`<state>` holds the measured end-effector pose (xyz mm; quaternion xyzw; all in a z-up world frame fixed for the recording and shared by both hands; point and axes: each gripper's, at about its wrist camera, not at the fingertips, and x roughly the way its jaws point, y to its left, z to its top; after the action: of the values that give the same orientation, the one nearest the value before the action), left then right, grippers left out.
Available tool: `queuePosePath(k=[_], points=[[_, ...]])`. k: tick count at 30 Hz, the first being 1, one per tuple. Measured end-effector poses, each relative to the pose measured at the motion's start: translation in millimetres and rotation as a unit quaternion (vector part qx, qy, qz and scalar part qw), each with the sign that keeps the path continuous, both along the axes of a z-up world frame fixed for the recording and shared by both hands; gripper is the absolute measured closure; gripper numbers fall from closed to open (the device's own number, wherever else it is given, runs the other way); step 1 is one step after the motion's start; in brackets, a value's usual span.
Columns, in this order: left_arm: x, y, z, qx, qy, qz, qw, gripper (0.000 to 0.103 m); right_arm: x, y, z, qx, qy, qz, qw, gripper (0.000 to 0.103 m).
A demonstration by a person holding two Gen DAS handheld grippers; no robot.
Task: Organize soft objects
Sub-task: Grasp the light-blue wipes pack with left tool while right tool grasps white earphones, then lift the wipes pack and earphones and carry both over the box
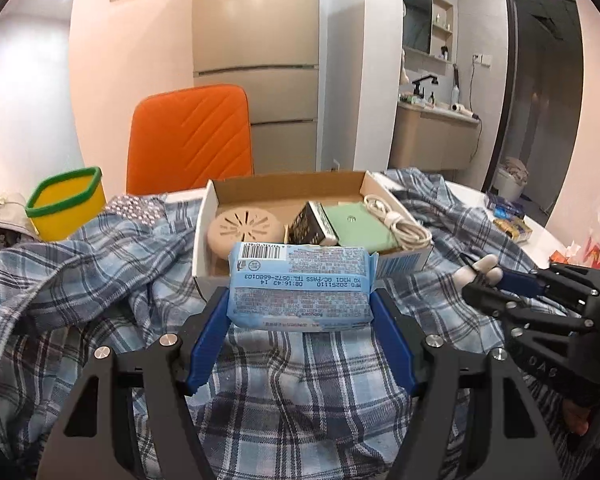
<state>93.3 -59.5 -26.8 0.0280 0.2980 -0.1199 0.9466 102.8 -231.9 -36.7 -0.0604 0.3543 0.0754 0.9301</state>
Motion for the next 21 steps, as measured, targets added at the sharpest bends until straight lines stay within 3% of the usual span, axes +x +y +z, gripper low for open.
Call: queuePosePath(k=[7,21], points=[[-2.8,1.3,5.1,-0.003,-0.013,0.002,0.9999,0.034,-13.6,-7.8,14.7,0.018,-0.049,-0.009,0.999,0.072],[-15.8,5.0,21.6,-0.018,-0.049,0.01,0.9986,0.034,-22.6,-5.1,23.8,0.023,-0.076,-0.001,0.997,0.072]])
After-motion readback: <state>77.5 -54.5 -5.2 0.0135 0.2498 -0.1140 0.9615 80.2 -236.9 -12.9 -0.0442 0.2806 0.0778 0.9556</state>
